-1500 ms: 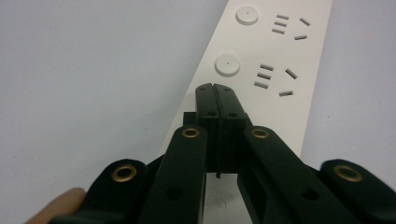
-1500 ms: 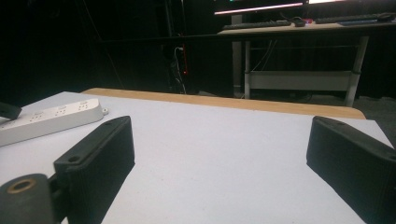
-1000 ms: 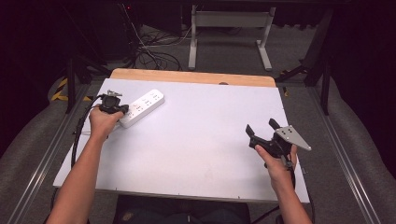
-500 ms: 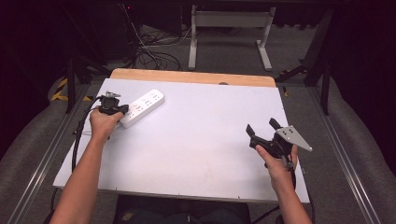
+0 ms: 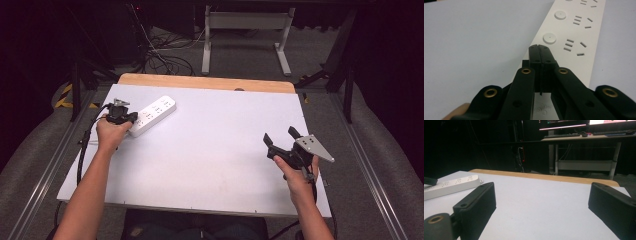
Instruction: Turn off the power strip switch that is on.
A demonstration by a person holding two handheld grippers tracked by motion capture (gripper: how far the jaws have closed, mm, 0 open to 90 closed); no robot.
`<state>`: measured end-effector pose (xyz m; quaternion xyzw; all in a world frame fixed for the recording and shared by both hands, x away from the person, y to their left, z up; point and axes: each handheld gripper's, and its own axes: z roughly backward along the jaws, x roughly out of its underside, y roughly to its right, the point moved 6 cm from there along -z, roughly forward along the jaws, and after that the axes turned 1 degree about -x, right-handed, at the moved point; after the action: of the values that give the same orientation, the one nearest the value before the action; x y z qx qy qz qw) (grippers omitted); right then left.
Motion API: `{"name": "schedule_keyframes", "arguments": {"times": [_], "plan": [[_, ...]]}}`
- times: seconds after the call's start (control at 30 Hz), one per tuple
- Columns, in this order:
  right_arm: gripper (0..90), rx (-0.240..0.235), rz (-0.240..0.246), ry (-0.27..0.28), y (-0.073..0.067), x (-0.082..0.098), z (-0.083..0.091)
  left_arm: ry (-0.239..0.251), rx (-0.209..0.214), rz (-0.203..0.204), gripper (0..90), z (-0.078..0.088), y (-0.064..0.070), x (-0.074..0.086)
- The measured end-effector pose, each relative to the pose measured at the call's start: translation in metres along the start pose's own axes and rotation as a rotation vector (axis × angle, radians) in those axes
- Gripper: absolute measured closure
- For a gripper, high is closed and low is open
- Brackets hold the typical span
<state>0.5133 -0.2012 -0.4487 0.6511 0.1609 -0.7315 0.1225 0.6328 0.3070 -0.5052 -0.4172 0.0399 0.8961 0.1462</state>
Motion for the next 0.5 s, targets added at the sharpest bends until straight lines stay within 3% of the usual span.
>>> {"name": "schedule_keyframes", "arguments": {"times": [0.23,0.33,0.5], "plan": [[8.4,0.002,-0.004,0.000,0.0006,0.0002,-0.0001,0.008,0.003,0.027,90.0,0.0000,-0.0001,0.0003],[8.5,0.004,0.000,0.001,0.0010,0.0003,-0.0002,0.041,0.001,0.018,90.0,-0.0006,-0.0005,0.0018],[8.5,0.008,-0.004,0.006,0.0014,-0.0012,0.0008,0.085,0.005,0.041,90.0,-0.0001,-0.0014,0.0016]]}}
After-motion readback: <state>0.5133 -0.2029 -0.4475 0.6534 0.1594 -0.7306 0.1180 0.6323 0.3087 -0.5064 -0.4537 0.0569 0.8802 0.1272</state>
